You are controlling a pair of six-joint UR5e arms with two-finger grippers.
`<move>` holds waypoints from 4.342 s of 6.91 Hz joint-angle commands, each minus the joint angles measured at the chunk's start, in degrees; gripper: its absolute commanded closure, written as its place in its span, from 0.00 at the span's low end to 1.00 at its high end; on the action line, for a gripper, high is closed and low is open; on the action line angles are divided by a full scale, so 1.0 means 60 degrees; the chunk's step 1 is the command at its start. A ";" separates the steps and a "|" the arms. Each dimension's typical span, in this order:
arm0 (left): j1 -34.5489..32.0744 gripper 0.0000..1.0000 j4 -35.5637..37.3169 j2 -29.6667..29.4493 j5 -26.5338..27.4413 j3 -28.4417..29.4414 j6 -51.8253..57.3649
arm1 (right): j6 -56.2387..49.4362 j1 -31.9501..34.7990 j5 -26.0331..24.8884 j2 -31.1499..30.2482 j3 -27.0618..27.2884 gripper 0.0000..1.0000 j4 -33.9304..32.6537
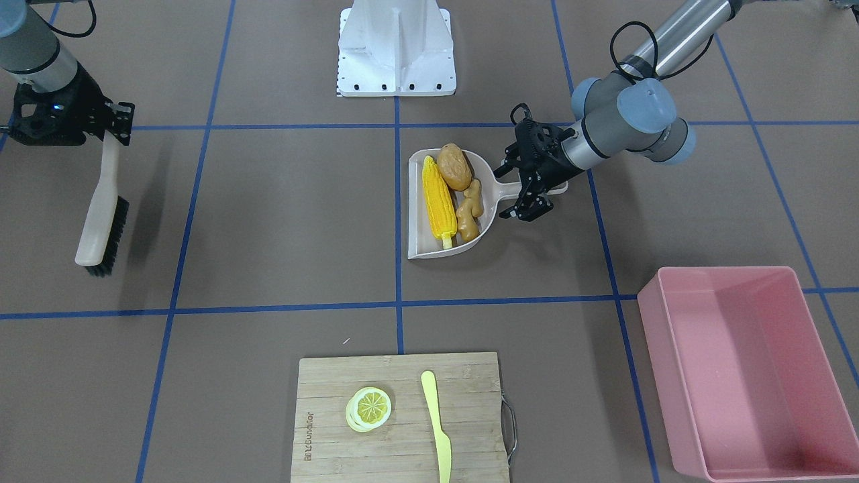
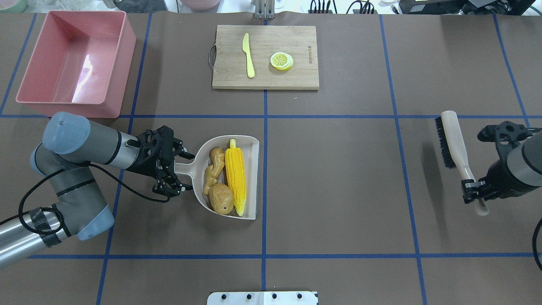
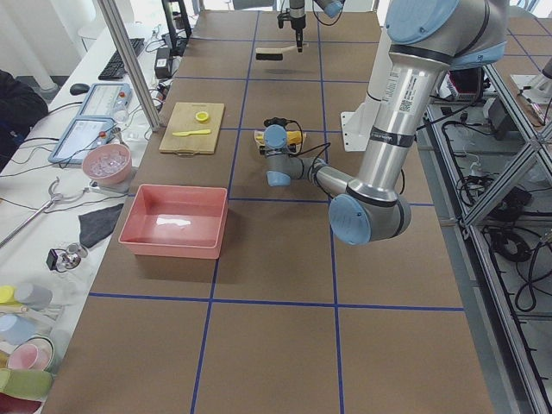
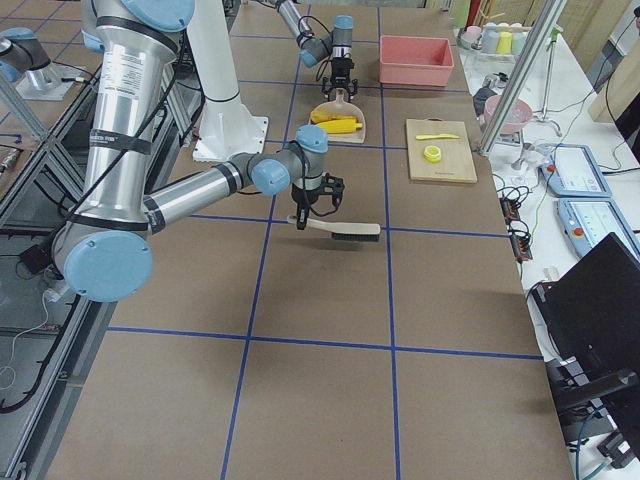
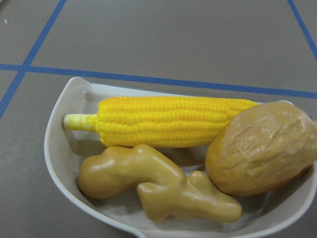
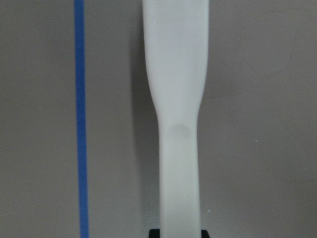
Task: Sweep and dump trash into bin
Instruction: 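Lift the brush away and return it to its spot with the right gripper, then lift the loaded dustpan with the left gripper over the pink bin, then tilt the dustpan with the left gripper to dump items into the bin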
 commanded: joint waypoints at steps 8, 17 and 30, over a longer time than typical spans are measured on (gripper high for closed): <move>-0.0145 0.92 -0.0103 0.0144 0.0058 -0.1063 0.0070 | -0.1363 0.1298 0.1102 -0.1087 -0.2318 1.00 0.3155; -0.3747 1.00 -0.1551 0.1916 0.1304 -0.1318 -0.8826 | -0.1348 0.1269 0.1220 -0.1000 -0.2421 0.55 0.3068; -0.5508 1.00 -0.2840 0.2284 -0.2807 -0.1668 -1.6930 | -0.6969 0.7018 0.1912 -0.1704 -0.1458 0.00 -0.0872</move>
